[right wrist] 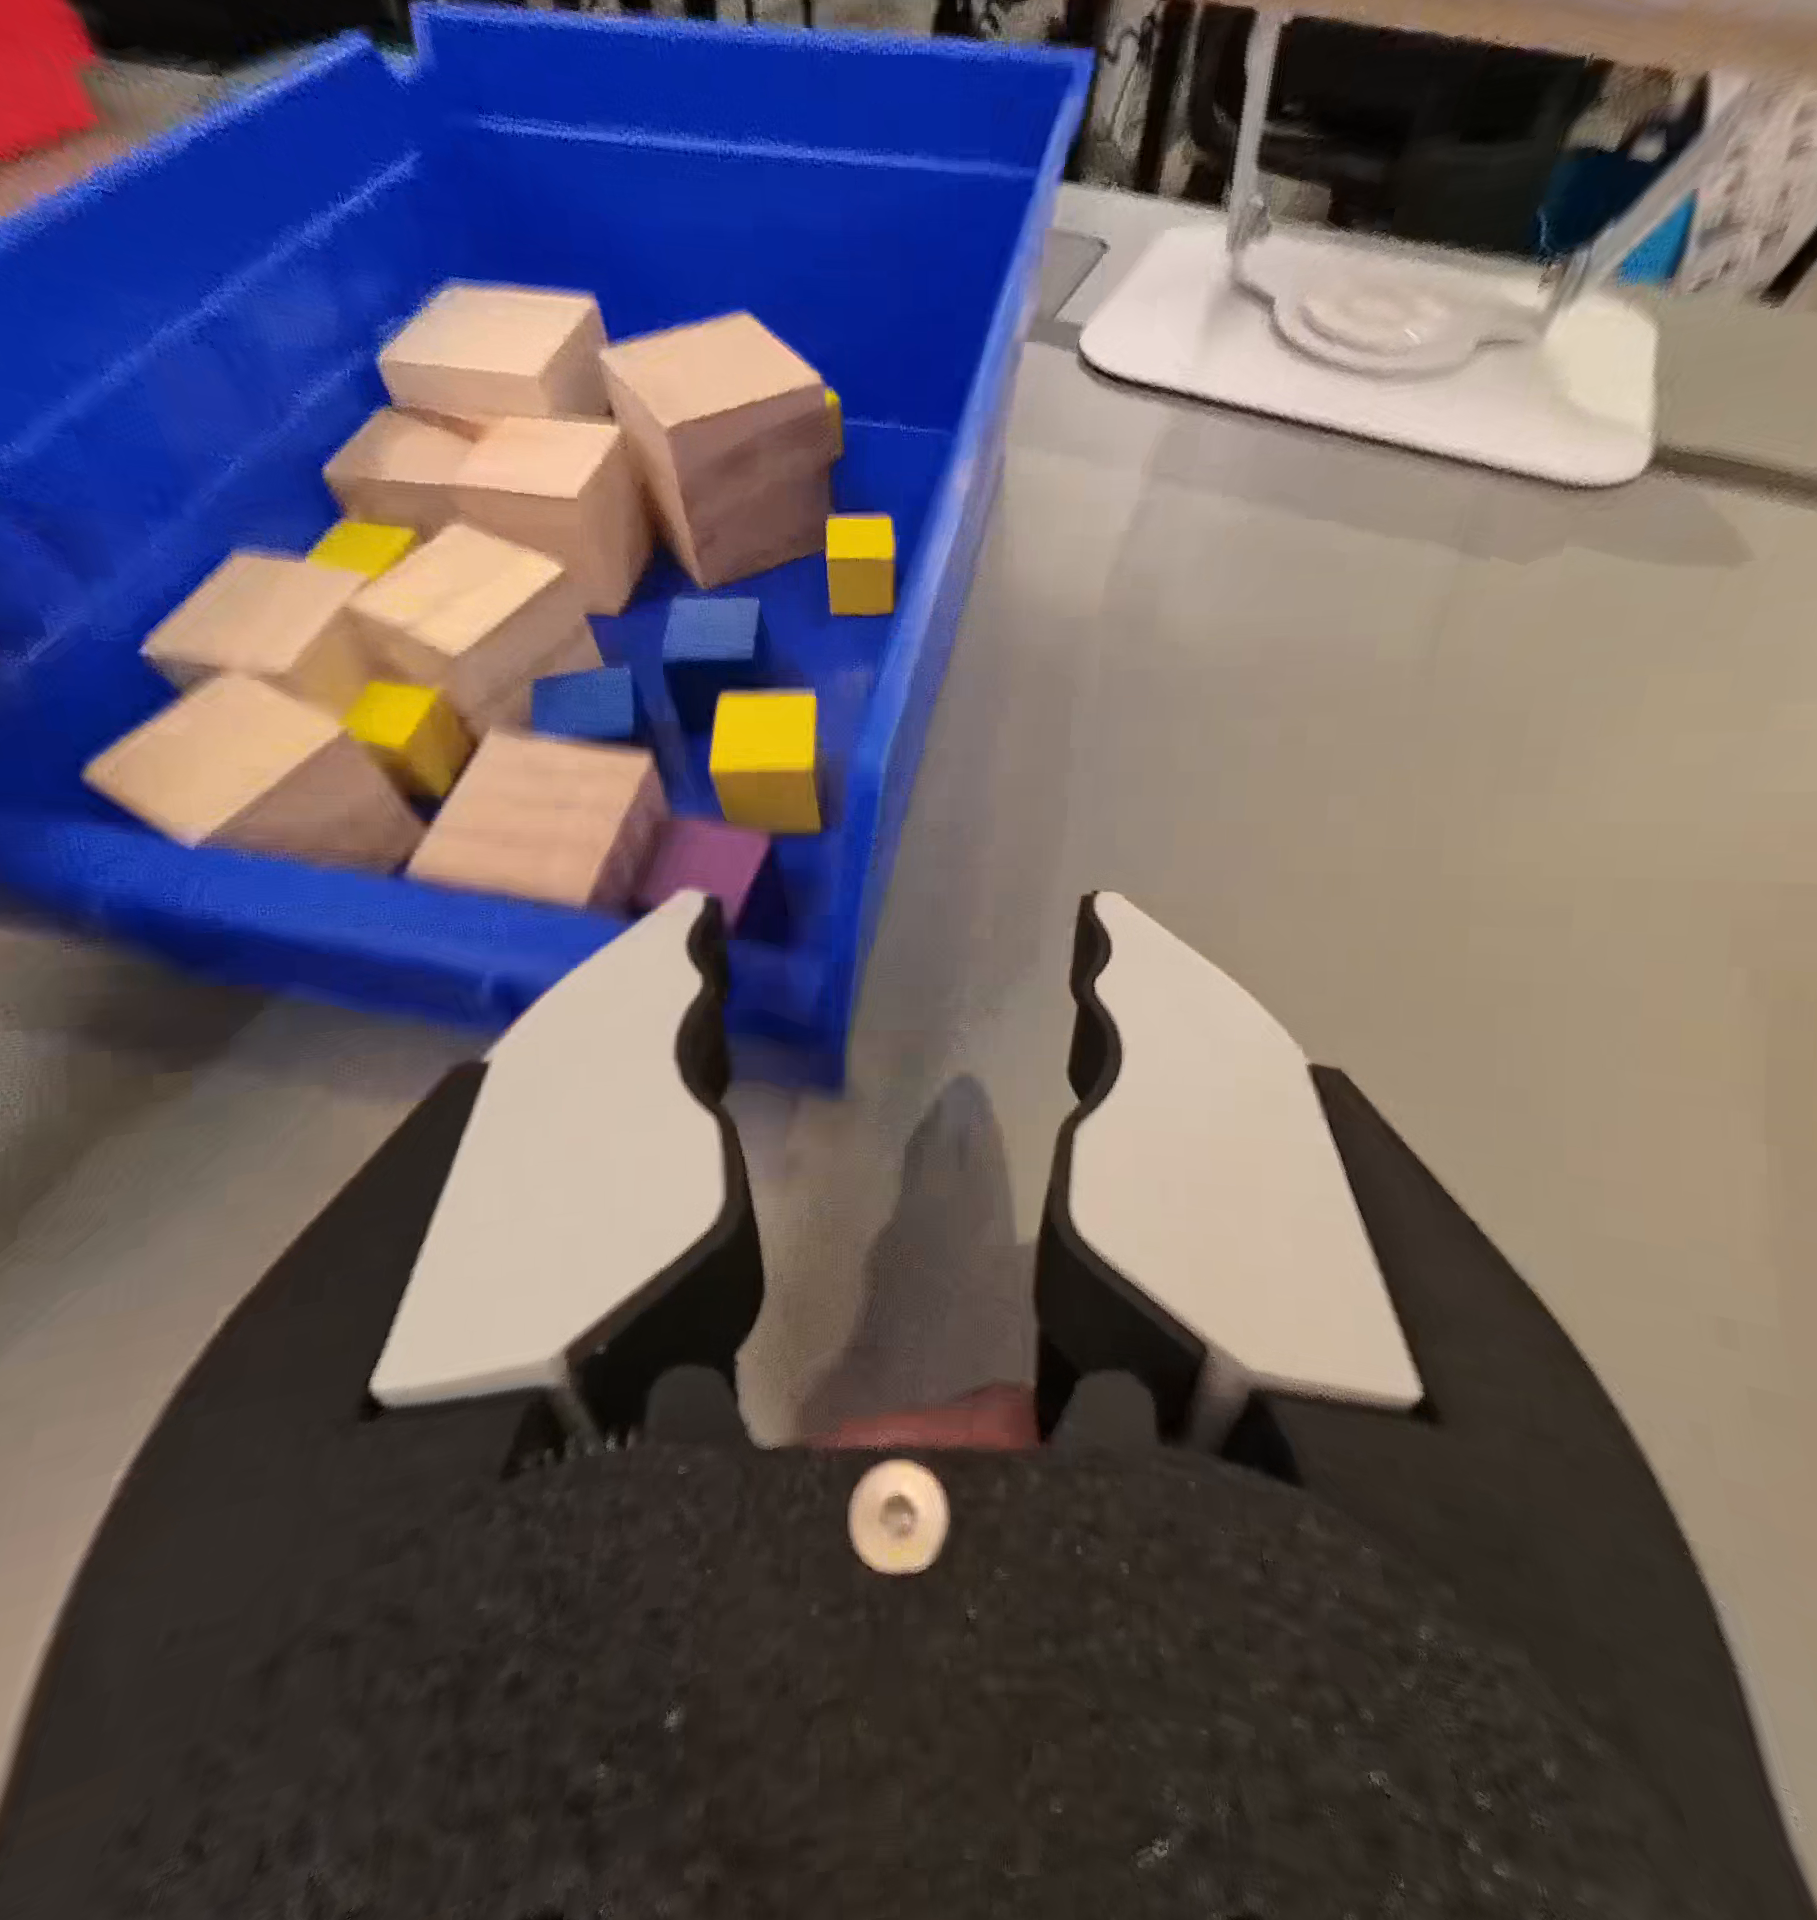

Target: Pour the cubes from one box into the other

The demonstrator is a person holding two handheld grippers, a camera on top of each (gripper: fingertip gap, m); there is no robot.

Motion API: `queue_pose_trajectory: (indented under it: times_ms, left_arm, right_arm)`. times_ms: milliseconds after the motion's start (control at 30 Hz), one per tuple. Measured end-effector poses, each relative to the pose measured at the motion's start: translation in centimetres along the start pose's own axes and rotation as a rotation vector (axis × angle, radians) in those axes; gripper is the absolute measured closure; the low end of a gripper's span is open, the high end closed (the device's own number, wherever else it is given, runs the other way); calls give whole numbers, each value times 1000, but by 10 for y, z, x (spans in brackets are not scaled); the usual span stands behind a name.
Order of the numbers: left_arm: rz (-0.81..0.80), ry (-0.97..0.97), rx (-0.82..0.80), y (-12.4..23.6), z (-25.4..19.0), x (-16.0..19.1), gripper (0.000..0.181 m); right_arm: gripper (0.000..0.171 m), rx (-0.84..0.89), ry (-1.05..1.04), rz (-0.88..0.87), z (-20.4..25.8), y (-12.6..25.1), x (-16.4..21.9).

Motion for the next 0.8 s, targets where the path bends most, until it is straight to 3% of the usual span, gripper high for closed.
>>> queue_pose_trajectory:
  times_ms: [67,167,200,367,500,800]
  left_arm:
    - [-5,4,19,4,-13,0,178]
    - [-5,-25,18,11,-30,0,178]
    - [-16,-27,30,15,-36,-4,177]
    - [-15,8,140,34,-78,-29,178]
    - [-64,2,246,58,-134,-73,177]
    - [-160,-47,528,106,-316,-178,177]
  right_arm:
    - [114,-85,-64,66,4,-11,1]
    - [164,15,-100,60,-15,1,-4]
    - [169,55,-55,16,-22,8,-10]
    - [170,168,-21,-49,-53,64,-42]
    - [170,296,23,-105,-96,127,-86]
    - [170,623,23,-184,-232,288,-155]
Point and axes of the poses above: each gripper's, where its closed fingertips meet, y back along the fingers, x out of its underside, z = x × y across the jaws, the point moved 2 cm from there along y, back along the fingers, and after that the axes turned 8 degrees about -y, right-handed, at the moved point
